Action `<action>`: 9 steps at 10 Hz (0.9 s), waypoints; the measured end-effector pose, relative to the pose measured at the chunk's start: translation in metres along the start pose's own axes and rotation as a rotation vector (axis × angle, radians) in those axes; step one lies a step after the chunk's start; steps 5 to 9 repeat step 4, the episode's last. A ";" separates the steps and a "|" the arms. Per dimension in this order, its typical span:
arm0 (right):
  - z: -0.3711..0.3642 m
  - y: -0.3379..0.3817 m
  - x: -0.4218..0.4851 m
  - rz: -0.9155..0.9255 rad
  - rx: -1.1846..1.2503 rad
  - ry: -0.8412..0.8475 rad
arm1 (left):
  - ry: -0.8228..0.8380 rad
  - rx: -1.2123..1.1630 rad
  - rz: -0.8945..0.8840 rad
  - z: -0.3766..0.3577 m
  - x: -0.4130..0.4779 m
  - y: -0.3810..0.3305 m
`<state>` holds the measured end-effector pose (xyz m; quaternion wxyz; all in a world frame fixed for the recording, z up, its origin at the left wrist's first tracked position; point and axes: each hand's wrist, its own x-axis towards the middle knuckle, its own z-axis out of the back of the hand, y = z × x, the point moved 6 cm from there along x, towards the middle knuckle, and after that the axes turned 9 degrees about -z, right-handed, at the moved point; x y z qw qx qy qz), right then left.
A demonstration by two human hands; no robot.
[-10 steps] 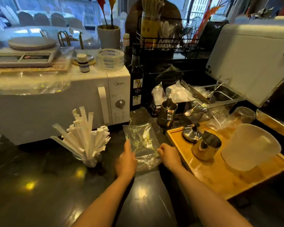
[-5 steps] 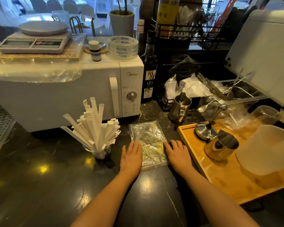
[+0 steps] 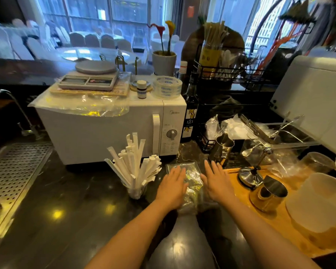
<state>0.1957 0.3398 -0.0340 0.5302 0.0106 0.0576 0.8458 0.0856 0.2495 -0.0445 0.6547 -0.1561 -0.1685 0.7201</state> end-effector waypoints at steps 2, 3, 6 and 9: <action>0.090 0.055 -0.002 0.136 0.136 -0.159 | -0.272 0.186 -0.256 0.112 -0.005 -0.036; 0.138 0.086 -0.001 0.208 0.191 -0.230 | -0.453 0.337 -0.248 0.187 -0.010 -0.028; 0.176 0.114 -0.001 0.288 0.150 -0.289 | -0.569 0.472 -0.129 0.248 -0.022 -0.009; 0.176 0.114 -0.001 0.288 0.150 -0.289 | -0.569 0.472 -0.129 0.248 -0.022 -0.009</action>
